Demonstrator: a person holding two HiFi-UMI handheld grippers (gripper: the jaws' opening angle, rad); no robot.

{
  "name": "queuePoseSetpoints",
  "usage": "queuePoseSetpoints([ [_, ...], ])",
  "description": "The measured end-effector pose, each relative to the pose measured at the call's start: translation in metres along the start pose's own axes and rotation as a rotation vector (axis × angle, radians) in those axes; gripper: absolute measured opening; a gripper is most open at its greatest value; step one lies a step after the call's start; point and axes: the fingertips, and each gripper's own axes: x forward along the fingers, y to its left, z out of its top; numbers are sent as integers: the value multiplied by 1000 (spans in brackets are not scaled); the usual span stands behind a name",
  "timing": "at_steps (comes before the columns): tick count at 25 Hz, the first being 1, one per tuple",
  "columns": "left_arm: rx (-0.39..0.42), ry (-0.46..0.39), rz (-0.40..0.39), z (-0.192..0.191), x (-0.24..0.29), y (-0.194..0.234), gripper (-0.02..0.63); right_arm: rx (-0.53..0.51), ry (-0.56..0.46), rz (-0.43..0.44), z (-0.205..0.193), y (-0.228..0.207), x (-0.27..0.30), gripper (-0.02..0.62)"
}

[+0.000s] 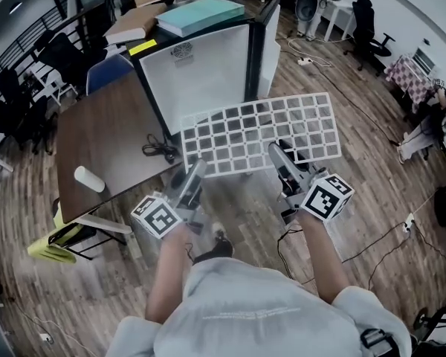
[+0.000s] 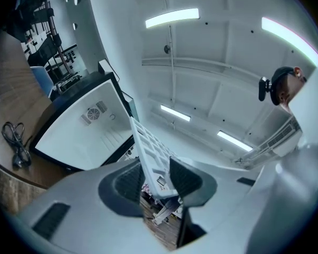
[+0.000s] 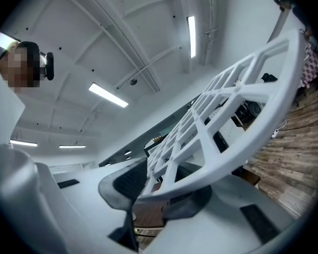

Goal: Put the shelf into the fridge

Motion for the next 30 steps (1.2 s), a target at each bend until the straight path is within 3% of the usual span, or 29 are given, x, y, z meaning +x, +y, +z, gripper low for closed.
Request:
queuePoseSetpoints([
  [9, -12, -5, 1, 65, 55, 76, 141, 17, 12, 5, 17, -33, 107, 110],
  [19, -32, -12, 33, 88, 76, 141, 141, 50, 37, 34, 5, -63, 175, 98],
  [30, -37, -21, 112, 110, 72, 175, 141, 107, 103, 51, -14, -76, 225, 109],
])
